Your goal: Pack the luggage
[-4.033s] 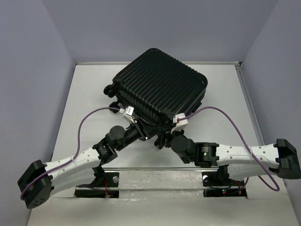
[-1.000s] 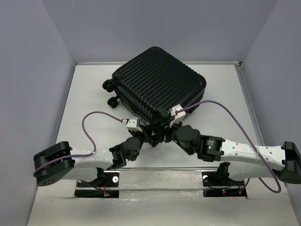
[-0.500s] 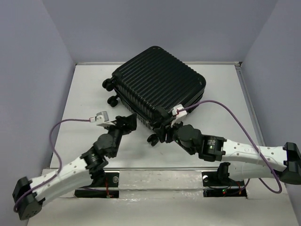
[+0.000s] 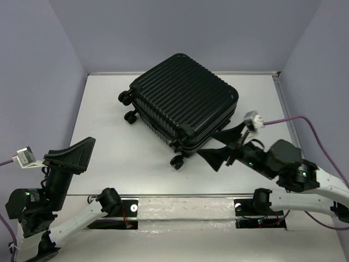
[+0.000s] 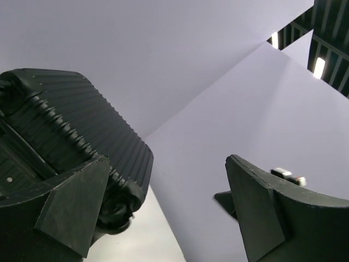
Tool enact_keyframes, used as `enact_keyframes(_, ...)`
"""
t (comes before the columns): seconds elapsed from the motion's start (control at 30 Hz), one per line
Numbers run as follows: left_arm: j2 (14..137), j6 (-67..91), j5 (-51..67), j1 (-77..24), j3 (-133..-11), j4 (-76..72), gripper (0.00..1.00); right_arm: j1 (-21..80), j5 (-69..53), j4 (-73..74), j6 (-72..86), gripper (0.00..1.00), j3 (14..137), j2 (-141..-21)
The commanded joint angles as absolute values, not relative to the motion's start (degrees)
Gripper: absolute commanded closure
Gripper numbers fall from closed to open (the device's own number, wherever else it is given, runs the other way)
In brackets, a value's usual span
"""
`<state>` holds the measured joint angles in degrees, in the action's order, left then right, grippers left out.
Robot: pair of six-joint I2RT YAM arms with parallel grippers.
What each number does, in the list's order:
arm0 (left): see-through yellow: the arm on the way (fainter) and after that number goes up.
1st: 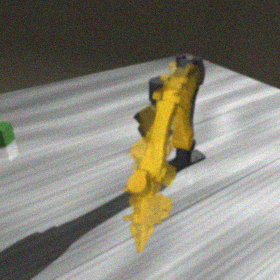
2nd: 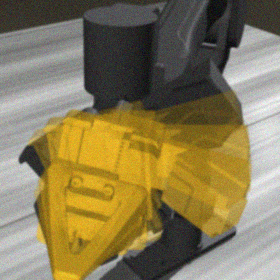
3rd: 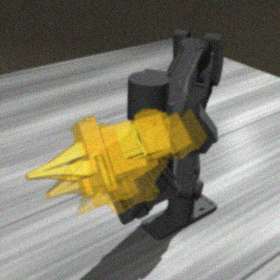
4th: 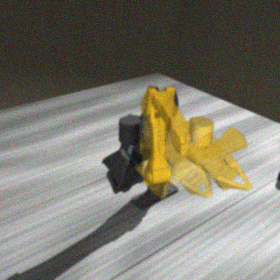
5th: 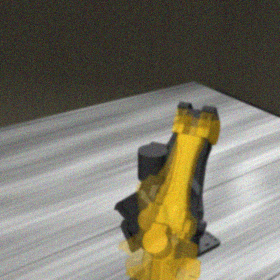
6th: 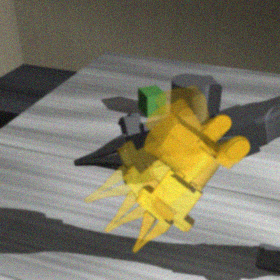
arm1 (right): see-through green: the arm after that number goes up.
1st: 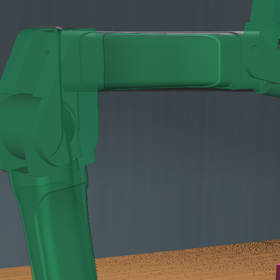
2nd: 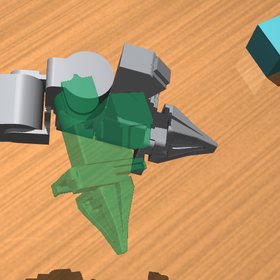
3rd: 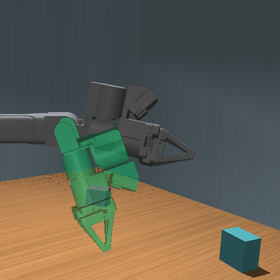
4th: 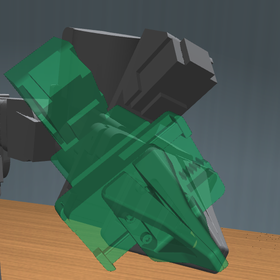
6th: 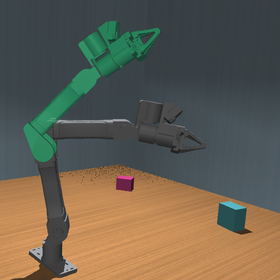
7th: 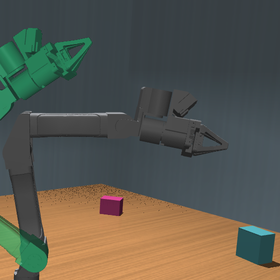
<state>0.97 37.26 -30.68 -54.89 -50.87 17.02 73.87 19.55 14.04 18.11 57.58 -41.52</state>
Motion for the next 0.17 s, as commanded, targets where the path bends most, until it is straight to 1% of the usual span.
enact_keyframes(0.0,-2.0,33.7,-28.8,-55.0,-50.5,25.1,0.01,74.0,25.5,14.2,16.2,0.00,53.8,-31.1)
enact_keyframes(0.13,-1.9,33.7,-28.7,-55.0,-46.2,24.5,0.01,74.0,30.1,11.8,17.7,0.00,47.0,-26.8)
